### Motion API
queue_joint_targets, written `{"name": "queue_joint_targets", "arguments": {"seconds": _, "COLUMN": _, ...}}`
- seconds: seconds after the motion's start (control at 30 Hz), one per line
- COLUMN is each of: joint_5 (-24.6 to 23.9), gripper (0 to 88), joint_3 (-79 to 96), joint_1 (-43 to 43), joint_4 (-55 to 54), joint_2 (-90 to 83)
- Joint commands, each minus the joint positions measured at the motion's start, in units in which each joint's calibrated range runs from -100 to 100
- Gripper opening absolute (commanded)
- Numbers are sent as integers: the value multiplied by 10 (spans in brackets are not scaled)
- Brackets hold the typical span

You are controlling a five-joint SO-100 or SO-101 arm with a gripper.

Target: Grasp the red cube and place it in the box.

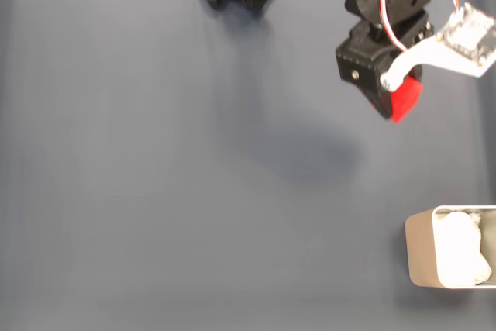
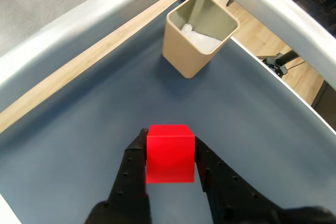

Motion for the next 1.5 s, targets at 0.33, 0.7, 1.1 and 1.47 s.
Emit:
{"name": "queue_joint_targets", "arguments": {"seconds": 0.33, "joint_5": -10, "gripper": 13, "joint_3": -220, "joint_1": 41, "joint_4": -18, "joint_2": 140}}
{"name": "queue_joint_targets", "arguments": {"seconds": 0.7, "joint_5": -7, "gripper": 13, "joint_3": -343, "joint_1": 68, "joint_4": -31, "joint_2": 238}}
{"name": "queue_joint_targets", "arguments": {"seconds": 1.1, "joint_5": 0, "gripper": 13, "joint_3": -439, "joint_1": 61, "joint_4": -43, "joint_2": 309}}
{"name": "queue_joint_targets", "arguments": {"seconds": 1.47, "joint_5": 2, "gripper": 12, "joint_3": -526, "joint_1": 46, "joint_4": -46, "joint_2": 379}}
